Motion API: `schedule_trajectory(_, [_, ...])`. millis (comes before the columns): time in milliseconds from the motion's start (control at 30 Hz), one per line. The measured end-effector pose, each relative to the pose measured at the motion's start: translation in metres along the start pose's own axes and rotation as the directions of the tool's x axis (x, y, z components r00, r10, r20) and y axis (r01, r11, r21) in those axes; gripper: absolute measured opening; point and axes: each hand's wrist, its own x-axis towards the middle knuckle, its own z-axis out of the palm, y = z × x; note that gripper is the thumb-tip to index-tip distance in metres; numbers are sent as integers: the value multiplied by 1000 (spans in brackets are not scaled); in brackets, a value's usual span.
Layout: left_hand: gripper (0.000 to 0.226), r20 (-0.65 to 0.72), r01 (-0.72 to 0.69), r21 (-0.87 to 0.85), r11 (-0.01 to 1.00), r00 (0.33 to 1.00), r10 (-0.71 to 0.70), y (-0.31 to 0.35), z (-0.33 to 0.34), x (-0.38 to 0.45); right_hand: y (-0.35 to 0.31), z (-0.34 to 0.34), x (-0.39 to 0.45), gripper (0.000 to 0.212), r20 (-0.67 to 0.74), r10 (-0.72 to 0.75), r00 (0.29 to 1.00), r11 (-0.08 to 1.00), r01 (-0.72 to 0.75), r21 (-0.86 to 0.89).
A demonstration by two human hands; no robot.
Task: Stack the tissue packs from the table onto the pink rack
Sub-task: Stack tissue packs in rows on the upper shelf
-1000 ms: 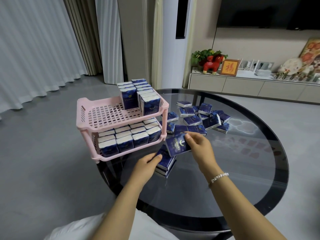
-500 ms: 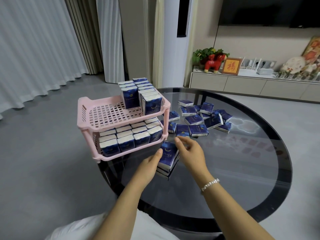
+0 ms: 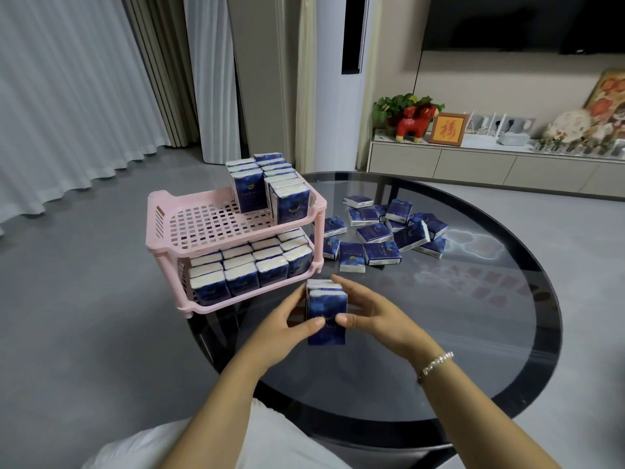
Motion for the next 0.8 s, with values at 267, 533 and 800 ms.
schedule_trajectory(267, [113,83,-43,286,957,996,20,0,-1,-7,2,-7,-1,107,32,29,999,925,-15,-380])
schedule_trajectory(533, [104,174,-10,393,919,983,-64,2,7,-16,3,-9,-6,109,83,75,994,875,-26,-483])
schedule_trajectory(800, [91,144,-67,399,914,990,9,0,10,-13,11,-5,-1,92,80,25,997,908,11,-418])
